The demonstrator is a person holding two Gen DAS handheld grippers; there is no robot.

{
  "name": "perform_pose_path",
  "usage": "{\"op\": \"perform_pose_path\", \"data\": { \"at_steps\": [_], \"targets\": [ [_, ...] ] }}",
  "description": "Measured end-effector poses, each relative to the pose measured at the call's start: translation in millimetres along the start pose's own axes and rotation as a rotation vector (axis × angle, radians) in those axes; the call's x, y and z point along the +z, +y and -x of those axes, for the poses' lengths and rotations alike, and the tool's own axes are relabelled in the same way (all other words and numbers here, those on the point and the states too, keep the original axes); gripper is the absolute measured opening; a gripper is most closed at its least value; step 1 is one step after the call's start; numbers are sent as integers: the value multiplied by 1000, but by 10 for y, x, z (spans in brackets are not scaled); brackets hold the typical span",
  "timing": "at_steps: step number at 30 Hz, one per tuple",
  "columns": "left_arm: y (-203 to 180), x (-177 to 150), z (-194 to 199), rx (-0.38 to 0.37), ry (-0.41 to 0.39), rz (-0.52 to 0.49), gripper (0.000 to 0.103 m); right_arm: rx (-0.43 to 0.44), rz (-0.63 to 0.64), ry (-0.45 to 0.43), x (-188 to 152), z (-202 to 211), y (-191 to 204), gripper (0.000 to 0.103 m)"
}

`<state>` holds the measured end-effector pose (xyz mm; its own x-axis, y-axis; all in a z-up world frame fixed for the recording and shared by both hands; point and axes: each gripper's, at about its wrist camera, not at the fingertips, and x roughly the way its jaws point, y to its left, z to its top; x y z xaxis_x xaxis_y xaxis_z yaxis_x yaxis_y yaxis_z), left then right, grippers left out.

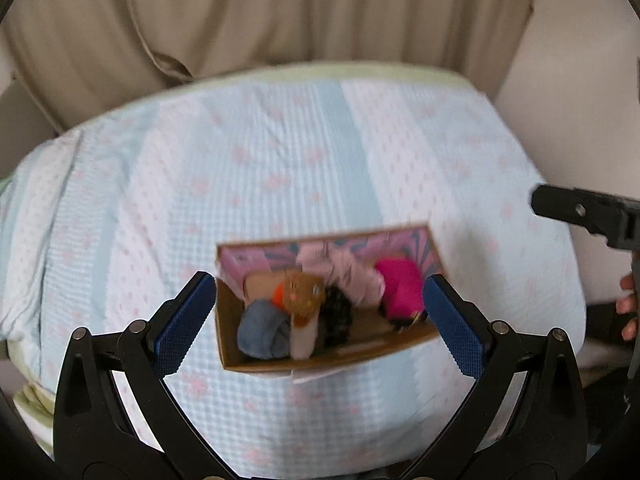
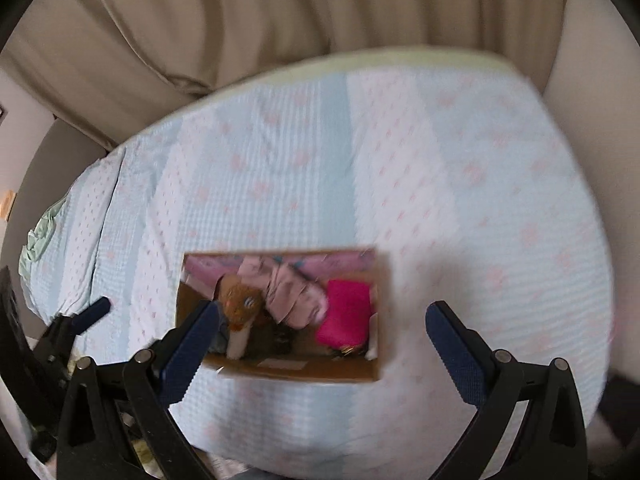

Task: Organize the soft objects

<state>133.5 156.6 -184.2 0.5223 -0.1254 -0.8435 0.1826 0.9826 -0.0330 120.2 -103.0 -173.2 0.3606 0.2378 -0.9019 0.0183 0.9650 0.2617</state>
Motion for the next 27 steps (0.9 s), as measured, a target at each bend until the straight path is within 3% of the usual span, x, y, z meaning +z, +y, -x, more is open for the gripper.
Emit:
{"op": "perform_pose_path", "data": {
  "at_steps": [6, 13, 22, 27],
  "targets": [
    [-161, 307, 654, 14, -151, 51, 103, -60, 74, -177, 127, 896, -79, 103],
    [-369, 456, 1319, 21, -321, 75, 103, -134, 114, -373, 40, 1740, -114, 103],
    [-600, 311, 1800, 62, -450, 68, 103, -186, 119, -551, -207, 2271, -179, 103],
    [-732, 266, 1894, 67, -477, 47, 103, -196, 117, -573, -273, 2331, -218, 103]
  ]
}}
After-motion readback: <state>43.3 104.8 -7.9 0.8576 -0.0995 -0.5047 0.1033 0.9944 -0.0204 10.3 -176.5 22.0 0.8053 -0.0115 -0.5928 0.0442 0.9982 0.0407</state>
